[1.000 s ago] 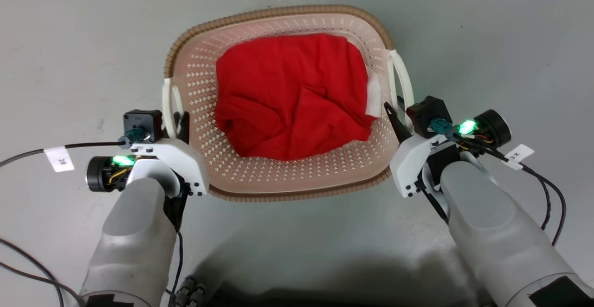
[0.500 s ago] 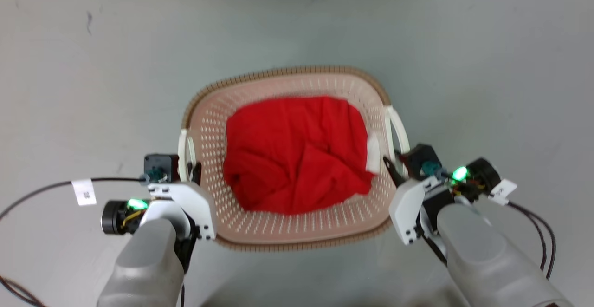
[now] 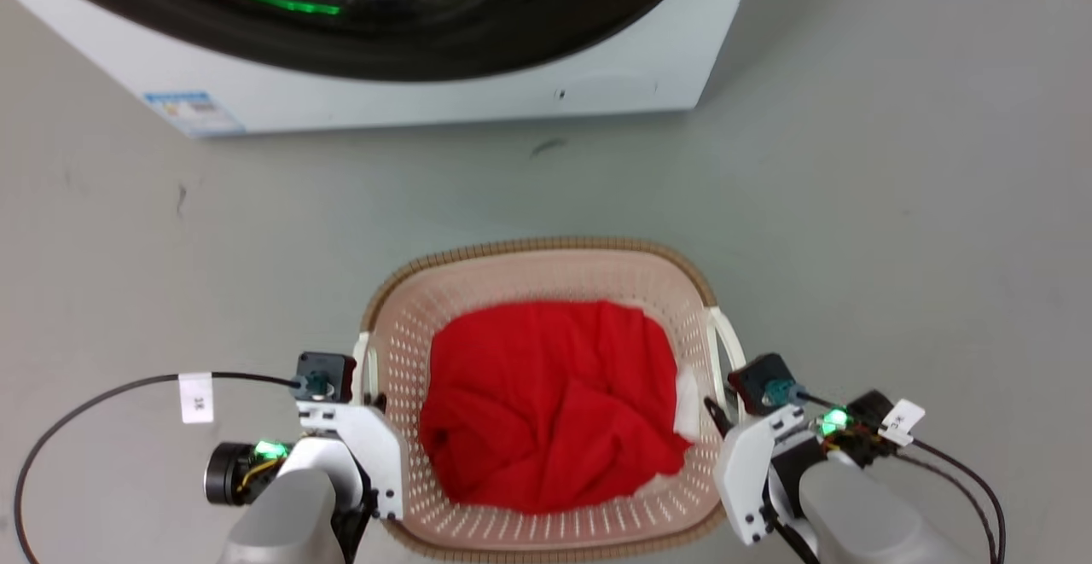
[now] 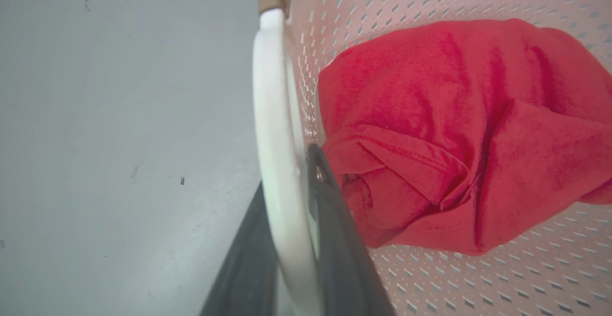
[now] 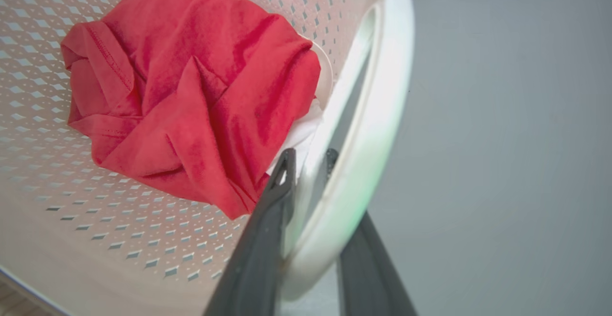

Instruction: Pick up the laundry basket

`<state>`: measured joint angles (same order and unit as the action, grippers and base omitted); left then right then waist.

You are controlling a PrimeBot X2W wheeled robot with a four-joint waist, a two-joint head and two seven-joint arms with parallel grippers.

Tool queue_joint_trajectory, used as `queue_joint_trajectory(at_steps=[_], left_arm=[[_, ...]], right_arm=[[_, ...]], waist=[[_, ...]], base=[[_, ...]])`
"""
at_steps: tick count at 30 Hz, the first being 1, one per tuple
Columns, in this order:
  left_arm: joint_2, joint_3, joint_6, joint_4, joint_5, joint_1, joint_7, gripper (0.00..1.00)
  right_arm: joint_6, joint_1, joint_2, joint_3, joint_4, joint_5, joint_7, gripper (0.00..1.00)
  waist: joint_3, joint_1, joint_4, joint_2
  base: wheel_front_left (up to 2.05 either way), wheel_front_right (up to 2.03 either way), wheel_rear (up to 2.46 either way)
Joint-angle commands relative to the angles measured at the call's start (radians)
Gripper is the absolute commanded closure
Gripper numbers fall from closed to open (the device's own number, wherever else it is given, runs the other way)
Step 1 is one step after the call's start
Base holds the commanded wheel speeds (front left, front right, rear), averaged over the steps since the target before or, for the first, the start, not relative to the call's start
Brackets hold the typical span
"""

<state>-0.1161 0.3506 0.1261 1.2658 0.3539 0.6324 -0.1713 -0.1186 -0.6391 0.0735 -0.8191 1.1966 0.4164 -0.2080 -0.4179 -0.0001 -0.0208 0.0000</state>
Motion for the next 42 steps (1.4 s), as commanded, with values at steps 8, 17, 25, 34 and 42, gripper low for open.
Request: queue_joint_trajectory(at_steps=[8, 17, 25, 34, 42], left_arm=[[0.02, 0.103, 0.009, -0.026, 0.089, -0.055, 0.087, 1.0], [0.009, 0.188, 0.009, -0.047, 0.193, -0.102, 0.193, 1.0], [0.002, 0.253, 0.009, -0.053, 0.255, -0.12, 0.232, 1.0], [-0.008, 0.304, 0.009, -0.044, 0.314, -0.146, 0.265, 1.0], [-0.011, 0.333, 0.009, -0.038, 0.354, -0.155, 0.282, 1.0]], right_arm=[[-0.022, 0.053, -0.043, -0.125, -0.015, 0.114, 0.067, 1.0], [-0.022, 0.075, -0.012, -0.217, -0.021, 0.229, 0.11, 1.0], [-0.022, 0.096, 0.02, -0.287, -0.028, 0.317, 0.139, 1.0], [-0.021, 0.116, 0.036, -0.351, -0.023, 0.395, 0.147, 1.0], [-0.021, 0.116, 0.04, -0.39, -0.017, 0.44, 0.146, 1.0]], waist=[[0.162, 0.0001, 0.052, 0.0], [0.271, 0.0001, 0.059, 0.0], [0.343, 0.0001, 0.059, 0.0], [0.396, 0.0001, 0.053, 0.0], [0.41, 0.0001, 0.05, 0.0]], base=[[0.0, 0.0, 0.0], [0.0, 0.0, 0.0], [0.0, 0.0, 0.0], [0.0, 0.0, 0.0], [0.0, 0.0, 0.0]])
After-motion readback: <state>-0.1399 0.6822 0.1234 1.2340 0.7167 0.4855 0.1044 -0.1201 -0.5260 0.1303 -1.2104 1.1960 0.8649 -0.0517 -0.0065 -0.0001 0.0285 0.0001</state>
